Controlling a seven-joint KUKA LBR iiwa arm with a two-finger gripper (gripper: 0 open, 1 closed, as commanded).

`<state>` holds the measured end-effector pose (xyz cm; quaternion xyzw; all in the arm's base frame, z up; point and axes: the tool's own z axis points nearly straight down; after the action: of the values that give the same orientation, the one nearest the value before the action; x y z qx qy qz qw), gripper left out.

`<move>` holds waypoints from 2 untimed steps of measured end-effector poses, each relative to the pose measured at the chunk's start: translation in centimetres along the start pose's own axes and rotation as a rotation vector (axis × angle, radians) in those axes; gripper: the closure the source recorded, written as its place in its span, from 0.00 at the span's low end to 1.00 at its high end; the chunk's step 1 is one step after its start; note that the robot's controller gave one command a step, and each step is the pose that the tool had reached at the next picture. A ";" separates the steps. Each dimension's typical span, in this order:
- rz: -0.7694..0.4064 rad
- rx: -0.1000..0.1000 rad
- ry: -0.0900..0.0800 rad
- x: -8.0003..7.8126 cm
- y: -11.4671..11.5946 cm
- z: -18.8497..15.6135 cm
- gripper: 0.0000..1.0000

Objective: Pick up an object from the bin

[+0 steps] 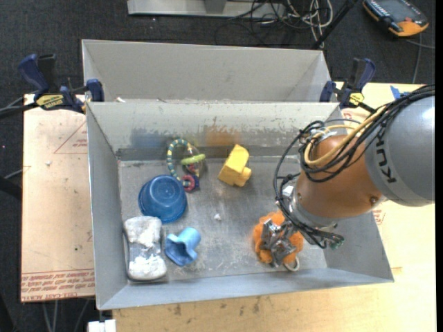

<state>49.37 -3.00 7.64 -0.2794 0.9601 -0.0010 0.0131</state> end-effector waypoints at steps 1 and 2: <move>0.000 0.000 0.001 0.0 0.0 0.0 1.00; 0.000 0.000 0.001 0.0 0.0 0.0 1.00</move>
Offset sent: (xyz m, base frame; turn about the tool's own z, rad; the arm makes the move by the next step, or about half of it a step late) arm 0.0000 0.0000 0.0000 0.0000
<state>49.35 -3.00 7.62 -0.2794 0.9601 -0.0011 0.0127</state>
